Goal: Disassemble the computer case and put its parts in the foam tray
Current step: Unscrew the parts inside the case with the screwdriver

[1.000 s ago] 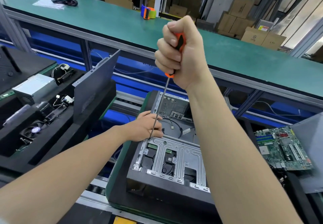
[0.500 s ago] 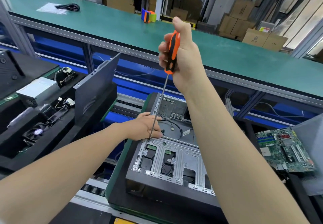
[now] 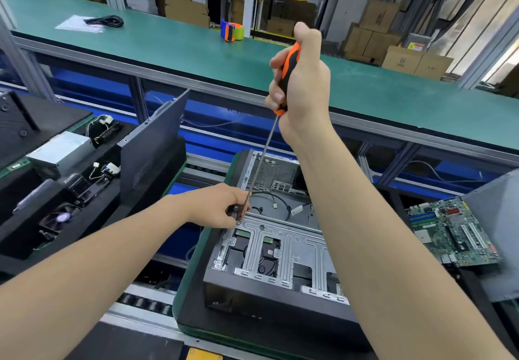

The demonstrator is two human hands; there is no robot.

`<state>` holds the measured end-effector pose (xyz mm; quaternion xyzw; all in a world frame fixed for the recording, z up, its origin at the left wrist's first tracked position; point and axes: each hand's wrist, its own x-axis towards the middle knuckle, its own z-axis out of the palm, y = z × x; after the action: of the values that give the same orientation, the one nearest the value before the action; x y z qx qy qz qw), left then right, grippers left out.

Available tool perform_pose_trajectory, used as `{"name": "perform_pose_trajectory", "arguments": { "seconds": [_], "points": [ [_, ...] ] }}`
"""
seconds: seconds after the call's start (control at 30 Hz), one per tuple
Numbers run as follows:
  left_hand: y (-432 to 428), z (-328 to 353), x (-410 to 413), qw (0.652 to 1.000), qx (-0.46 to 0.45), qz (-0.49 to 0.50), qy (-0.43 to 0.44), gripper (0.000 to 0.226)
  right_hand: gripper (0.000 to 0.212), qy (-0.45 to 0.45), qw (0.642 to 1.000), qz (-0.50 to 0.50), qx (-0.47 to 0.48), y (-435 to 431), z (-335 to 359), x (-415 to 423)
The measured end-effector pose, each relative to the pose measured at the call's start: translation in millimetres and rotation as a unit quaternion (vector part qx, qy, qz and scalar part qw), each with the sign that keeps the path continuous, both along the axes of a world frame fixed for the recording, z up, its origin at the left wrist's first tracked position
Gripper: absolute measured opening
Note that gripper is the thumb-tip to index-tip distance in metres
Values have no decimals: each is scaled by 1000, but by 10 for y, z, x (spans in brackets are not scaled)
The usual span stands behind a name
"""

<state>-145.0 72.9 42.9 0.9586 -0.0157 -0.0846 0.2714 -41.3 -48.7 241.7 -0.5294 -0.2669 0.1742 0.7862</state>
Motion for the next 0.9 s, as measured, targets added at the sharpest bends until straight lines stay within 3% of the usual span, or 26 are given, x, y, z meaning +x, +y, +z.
{"name": "perform_pose_trajectory", "arguments": {
  "seconds": [0.1,0.47,0.9],
  "points": [
    [-36,-33,42,999,42,1,-15,4,56,-7,1000,-1,-3,-28,39,2],
    [-270,66,296,963,263,-24,60,27,55,0,1000,0,-12,-116,61,14],
    [-252,-11,386,924,361,-97,85,15,52,11,1000,1,-18,-134,2,45]
  ]
}}
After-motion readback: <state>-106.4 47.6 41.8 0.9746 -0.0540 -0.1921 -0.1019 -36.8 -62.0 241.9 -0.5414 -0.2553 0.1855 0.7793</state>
